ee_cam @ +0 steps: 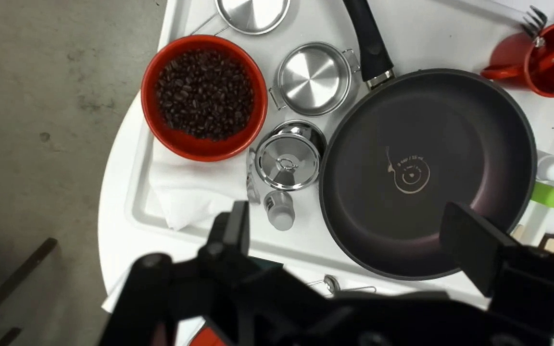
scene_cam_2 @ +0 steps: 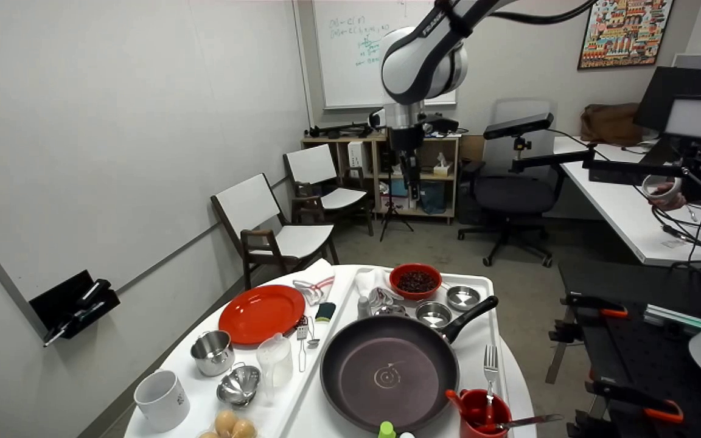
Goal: Put the lid on the silver pot
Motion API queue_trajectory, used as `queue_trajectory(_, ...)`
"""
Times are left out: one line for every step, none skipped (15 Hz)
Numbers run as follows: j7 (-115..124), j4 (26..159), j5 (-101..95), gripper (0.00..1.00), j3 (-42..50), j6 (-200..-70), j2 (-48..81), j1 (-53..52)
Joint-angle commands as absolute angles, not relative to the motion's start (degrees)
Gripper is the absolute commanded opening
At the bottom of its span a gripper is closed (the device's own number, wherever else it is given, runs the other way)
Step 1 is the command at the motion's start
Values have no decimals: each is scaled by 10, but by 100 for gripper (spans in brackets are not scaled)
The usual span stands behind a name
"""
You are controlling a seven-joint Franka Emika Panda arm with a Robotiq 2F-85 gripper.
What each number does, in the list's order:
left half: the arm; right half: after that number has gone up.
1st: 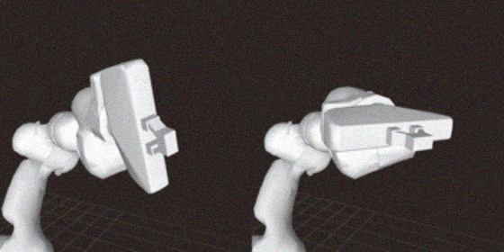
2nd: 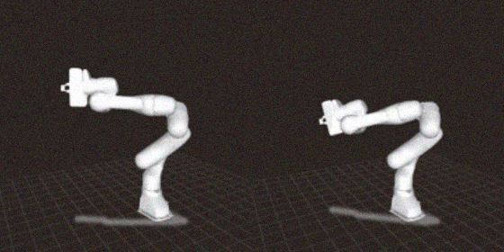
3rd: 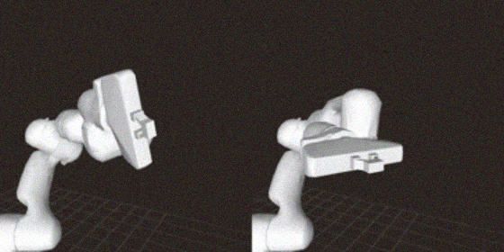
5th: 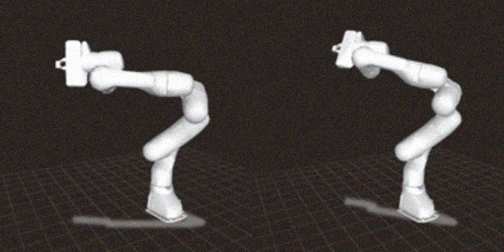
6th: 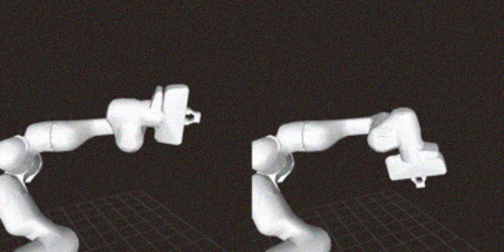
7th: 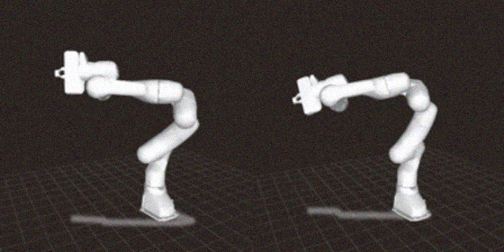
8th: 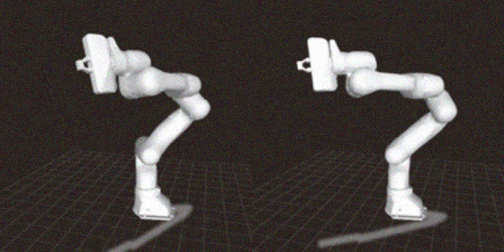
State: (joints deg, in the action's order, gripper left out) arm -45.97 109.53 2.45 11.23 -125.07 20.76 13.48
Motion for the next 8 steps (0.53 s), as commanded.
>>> queue_trajectory(-526, 959, 21, 100, 67, -1197, 333, 167)
queue_trajectory(-542, 938, 15, 100, 57, -1189, 354, 172)
queue_trajectory(-568, 917, 15, 100, 44, -1175, 375, 178)
queue_trajectory(-585, 896, 10, 100, 36, -1165, 397, 180)
queue_trajectory(-603, 877, 5, 100, 29, -1152, 415, 180)
queue_trajectory(-621, 865, -3, 100, 25, -1142, 430, 179)
queue_trajectory(-641, 847, -7, 100, 20, -1129, 445, 178)
queue_trajectory(-654, 838, -11, 100, 17, -1120, 455, 176)
